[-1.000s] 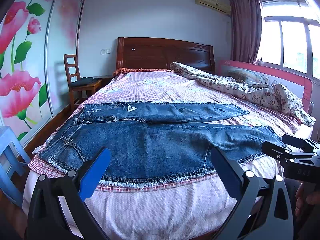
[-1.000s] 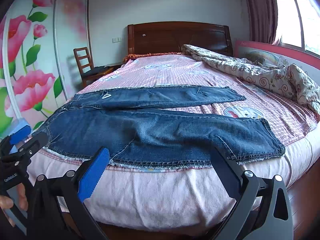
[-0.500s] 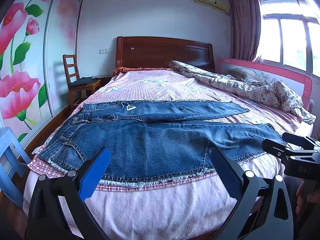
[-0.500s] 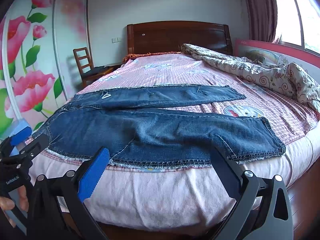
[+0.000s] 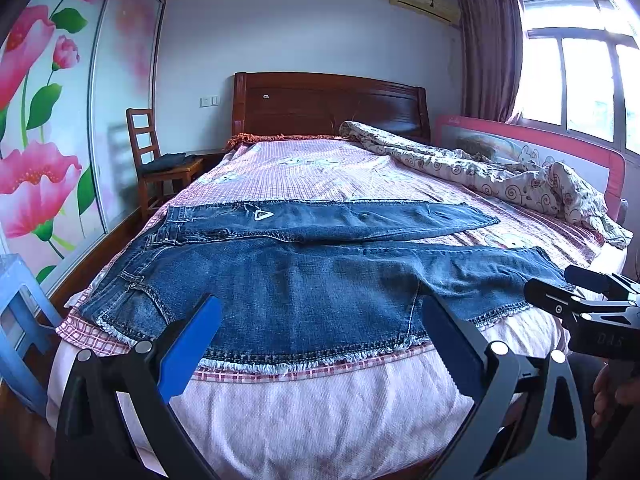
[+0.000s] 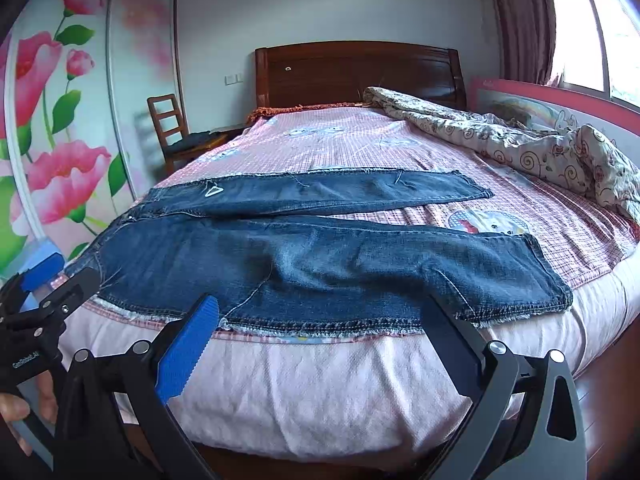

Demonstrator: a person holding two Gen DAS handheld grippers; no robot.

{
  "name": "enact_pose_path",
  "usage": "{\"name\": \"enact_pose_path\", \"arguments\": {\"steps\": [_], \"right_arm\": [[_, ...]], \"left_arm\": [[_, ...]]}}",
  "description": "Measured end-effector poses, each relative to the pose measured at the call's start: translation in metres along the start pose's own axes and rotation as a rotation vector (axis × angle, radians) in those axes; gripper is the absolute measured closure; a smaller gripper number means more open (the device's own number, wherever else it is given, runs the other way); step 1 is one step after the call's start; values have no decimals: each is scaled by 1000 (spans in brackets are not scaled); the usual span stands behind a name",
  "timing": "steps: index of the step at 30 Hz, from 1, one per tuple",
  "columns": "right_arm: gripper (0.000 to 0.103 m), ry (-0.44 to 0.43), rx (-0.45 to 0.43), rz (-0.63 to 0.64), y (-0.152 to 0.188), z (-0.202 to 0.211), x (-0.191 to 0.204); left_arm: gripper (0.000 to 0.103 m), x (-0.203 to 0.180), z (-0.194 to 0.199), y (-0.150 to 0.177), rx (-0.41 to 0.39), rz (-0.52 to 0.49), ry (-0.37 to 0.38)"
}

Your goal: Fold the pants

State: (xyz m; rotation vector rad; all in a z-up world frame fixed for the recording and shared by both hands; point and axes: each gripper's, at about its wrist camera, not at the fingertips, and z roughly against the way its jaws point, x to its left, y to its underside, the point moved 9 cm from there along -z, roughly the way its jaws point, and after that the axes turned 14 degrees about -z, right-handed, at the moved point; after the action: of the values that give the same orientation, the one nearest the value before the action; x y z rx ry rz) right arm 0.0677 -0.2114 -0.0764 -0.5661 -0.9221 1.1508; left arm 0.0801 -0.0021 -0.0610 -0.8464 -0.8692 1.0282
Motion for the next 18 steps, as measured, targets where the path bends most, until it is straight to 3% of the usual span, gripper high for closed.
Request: {"name": "enact_pose_path", "arguments": {"steps": [5,11,15,18], "right_arm": [[3,-3,11,-8,2,-1,-1],[3,-27,49,-39,8,-6,-8],[3,-49,103,-80,14,-19,-13],[3,-57,136,-89,17,-30,-12]], "left_arm": [[3,1,-3,1,11,0,-2],[2,18,-14,1,86,41,-5],[2,53,-30,-9,131,60,32],[2,89,-53,-16,179,129,133]]}}
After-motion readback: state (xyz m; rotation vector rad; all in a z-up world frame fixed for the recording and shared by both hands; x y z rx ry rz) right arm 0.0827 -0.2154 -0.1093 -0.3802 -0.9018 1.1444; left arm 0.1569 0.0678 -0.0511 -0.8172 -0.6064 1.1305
